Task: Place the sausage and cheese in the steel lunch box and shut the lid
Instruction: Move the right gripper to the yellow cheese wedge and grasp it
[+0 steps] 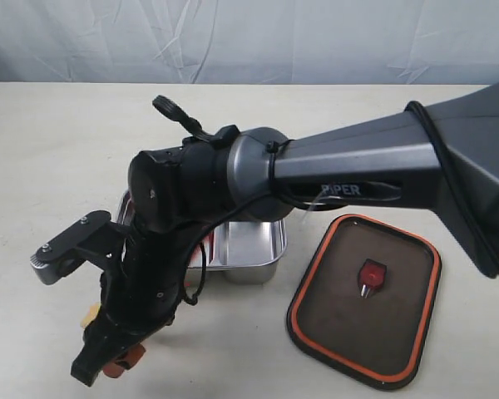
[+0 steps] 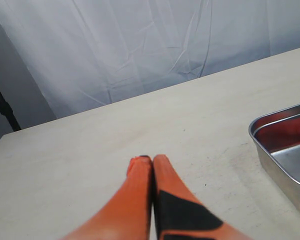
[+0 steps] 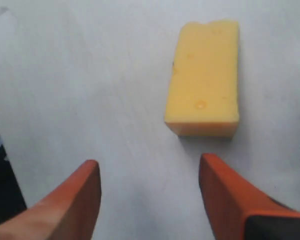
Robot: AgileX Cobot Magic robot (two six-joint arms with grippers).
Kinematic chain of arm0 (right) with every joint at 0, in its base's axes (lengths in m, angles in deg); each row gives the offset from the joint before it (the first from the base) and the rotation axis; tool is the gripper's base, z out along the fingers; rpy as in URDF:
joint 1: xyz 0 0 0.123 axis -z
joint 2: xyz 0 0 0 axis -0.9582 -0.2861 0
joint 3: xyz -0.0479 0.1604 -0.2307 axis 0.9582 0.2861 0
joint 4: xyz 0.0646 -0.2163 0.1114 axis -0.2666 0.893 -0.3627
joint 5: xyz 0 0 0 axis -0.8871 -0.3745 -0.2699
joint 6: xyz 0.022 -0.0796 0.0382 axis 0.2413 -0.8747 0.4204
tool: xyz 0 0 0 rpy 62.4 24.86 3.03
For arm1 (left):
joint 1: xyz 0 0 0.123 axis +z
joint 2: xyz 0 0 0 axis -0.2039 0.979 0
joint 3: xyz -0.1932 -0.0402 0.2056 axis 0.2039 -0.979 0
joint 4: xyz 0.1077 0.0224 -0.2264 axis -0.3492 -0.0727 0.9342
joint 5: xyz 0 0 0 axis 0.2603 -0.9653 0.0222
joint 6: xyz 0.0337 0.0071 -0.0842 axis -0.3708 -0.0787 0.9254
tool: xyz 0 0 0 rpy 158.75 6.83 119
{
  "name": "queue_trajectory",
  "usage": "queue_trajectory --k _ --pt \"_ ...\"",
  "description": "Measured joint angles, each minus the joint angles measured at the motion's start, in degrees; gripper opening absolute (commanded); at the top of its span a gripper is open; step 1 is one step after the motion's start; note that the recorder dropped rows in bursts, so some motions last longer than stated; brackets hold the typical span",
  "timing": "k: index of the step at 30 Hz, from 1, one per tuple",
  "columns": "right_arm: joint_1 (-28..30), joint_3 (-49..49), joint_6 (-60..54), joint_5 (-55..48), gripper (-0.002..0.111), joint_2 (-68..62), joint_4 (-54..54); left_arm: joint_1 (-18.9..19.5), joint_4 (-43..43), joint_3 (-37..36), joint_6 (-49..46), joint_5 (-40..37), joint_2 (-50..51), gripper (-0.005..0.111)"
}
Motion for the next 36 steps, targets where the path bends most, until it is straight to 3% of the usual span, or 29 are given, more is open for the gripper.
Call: queue_trajectory --k 8,21,29,31,36 --pt "0.0 0.0 1.11 2.25 0.057 0.19 5.16 0.0 0.0 0.0 0.0 0.0 0.0 0.0" --pt "0.0 0.0 1.23 11.22 0.057 0.19 3.3 0.0 0.0 0.0 0.0 0.0 0.0 0.0" --pt "0.0 -0.08 1.23 11.48 0.056 -2.37 1.79 0.0 0.0 0.0 0.0 0.0 0.0 0.0" --pt "0.0 -0.08 1.08 11.38 0.048 -2.63 1.57 0.0 0.0 0.0 0.0 0.0 0.0 0.0" --pt "0.0 -0.08 1.08 11.51 -0.001 -2.74 1.71 0.0 0.0 0.0 0.0 0.0 0.0 0.0"
